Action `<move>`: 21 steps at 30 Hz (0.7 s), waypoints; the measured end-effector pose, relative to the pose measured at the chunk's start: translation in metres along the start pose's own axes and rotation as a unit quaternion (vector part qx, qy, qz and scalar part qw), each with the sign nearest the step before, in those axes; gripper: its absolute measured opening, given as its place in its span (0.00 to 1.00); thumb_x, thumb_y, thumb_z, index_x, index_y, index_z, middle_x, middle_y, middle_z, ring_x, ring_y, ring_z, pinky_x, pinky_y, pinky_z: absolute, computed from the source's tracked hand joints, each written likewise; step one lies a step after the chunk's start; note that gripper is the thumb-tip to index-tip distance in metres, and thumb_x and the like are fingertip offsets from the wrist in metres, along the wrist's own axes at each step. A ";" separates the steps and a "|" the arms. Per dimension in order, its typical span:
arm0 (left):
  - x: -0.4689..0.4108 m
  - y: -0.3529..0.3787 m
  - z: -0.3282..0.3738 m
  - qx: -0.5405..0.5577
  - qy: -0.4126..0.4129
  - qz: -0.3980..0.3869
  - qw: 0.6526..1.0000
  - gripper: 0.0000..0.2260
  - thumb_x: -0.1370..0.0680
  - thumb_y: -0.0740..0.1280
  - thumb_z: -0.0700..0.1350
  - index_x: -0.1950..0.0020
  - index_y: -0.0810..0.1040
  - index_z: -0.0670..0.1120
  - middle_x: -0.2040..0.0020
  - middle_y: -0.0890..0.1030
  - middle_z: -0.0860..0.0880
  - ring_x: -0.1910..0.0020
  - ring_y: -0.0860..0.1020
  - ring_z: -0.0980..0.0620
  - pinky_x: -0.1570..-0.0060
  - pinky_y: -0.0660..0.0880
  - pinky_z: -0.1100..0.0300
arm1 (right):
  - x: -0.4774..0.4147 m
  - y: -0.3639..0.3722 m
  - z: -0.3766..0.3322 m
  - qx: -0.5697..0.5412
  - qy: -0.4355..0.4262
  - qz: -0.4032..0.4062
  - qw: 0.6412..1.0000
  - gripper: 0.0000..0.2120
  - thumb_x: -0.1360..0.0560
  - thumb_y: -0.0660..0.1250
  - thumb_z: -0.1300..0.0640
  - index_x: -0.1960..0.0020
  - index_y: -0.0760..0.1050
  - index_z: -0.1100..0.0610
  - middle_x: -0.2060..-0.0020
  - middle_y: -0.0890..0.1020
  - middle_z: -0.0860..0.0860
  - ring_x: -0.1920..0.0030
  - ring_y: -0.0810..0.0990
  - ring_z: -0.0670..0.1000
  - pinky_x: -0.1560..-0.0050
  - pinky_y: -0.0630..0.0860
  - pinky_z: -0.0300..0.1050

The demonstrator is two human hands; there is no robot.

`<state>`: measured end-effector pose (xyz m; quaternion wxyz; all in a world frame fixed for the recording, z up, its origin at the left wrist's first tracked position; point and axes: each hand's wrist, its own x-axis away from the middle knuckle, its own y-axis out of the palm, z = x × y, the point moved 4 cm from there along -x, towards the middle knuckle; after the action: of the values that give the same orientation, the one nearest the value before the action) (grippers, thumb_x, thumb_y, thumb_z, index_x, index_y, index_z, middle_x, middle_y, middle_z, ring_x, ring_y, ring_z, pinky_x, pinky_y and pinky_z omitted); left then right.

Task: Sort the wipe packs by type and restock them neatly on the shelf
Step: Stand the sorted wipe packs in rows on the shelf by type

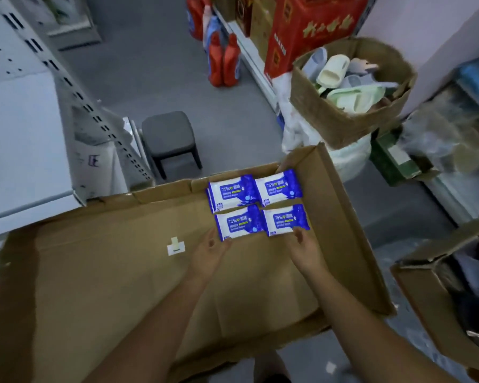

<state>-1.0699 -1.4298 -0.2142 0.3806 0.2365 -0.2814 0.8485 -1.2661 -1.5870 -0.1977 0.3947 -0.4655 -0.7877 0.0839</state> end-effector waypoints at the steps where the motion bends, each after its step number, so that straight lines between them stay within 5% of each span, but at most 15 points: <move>1: -0.007 0.007 0.000 -0.005 0.004 0.009 1.000 0.12 0.22 0.71 0.49 0.39 0.77 0.51 0.45 0.81 0.56 0.48 0.79 0.57 0.50 0.73 0.66 | -0.013 -0.002 0.001 0.006 0.000 -0.001 1.000 0.28 0.34 0.68 0.40 0.39 0.77 0.55 0.43 0.83 0.52 0.43 0.81 0.51 0.41 0.77 0.50; 3: -0.021 0.019 0.000 -0.012 -0.003 0.023 1.000 0.10 0.21 0.70 0.50 0.41 0.79 0.50 0.47 0.82 0.57 0.50 0.80 0.58 0.55 0.72 0.70 | -0.038 -0.007 -0.001 0.012 0.009 0.004 1.000 0.21 0.27 0.71 0.52 0.36 0.75 0.58 0.40 0.81 0.54 0.40 0.79 0.54 0.44 0.73 0.44; 5: -0.039 0.028 0.002 -0.013 -0.022 0.058 0.998 0.18 0.24 0.68 0.60 0.42 0.80 0.48 0.49 0.84 0.56 0.50 0.82 0.56 0.54 0.74 0.63 | -0.067 -0.010 0.002 0.047 0.014 0.011 0.999 0.22 0.24 0.69 0.59 0.31 0.71 0.60 0.36 0.77 0.56 0.36 0.76 0.56 0.43 0.69 0.42; 8: -0.068 0.040 -0.005 -0.022 -0.058 0.128 0.990 0.31 0.33 0.65 0.72 0.46 0.79 0.48 0.52 0.84 0.52 0.53 0.83 0.52 0.50 0.80 0.50 | -0.102 -0.005 0.009 0.132 -0.007 0.039 0.990 0.30 0.25 0.71 0.50 0.27 0.66 0.58 0.32 0.73 0.58 0.32 0.70 0.58 0.36 0.68 0.48; 11: -0.077 0.053 -0.004 -0.061 -0.066 0.171 0.981 0.32 0.36 0.72 0.69 0.41 0.72 0.51 0.45 0.80 0.50 0.47 0.80 0.49 0.45 0.78 0.47 | -0.110 0.006 0.011 0.242 0.030 0.058 0.968 0.43 0.31 0.75 0.40 0.25 0.60 0.57 0.31 0.68 0.60 0.31 0.67 0.62 0.35 0.68 0.57; 14: -0.076 0.059 -0.002 -0.055 -0.065 0.171 0.982 0.25 0.32 0.79 0.53 0.43 0.71 0.52 0.49 0.79 0.51 0.53 0.79 0.53 0.51 0.77 0.54 | -0.115 0.011 0.013 0.157 0.090 0.052 0.982 0.47 0.37 0.80 0.44 0.26 0.62 0.56 0.32 0.71 0.59 0.32 0.71 0.61 0.35 0.69 0.58; 18: -0.070 0.056 -0.014 0.049 -0.110 0.138 0.983 0.16 0.30 0.80 0.42 0.49 0.76 0.45 0.54 0.84 0.46 0.63 0.80 0.54 0.69 0.77 0.64 | -0.117 0.010 0.024 0.032 0.103 0.033 0.994 0.31 0.35 0.81 0.50 0.38 0.74 0.58 0.41 0.81 0.56 0.43 0.81 0.56 0.44 0.77 0.49; 21: -0.048 0.039 -0.028 0.123 -0.119 0.117 0.978 0.16 0.29 0.79 0.46 0.47 0.77 0.43 0.51 0.85 0.42 0.55 0.84 0.44 0.60 0.83 0.53 | -0.101 0.015 0.023 -0.022 0.149 -0.043 0.988 0.16 0.25 0.72 0.57 0.41 0.76 0.62 0.50 0.83 0.59 0.65 0.83 0.51 0.70 0.76 0.39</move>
<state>-1.0768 -1.4571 -0.2754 0.2105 0.3463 -0.2435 0.8812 -1.2470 -1.6544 -0.2759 0.5001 -0.4468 -0.7415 -0.0211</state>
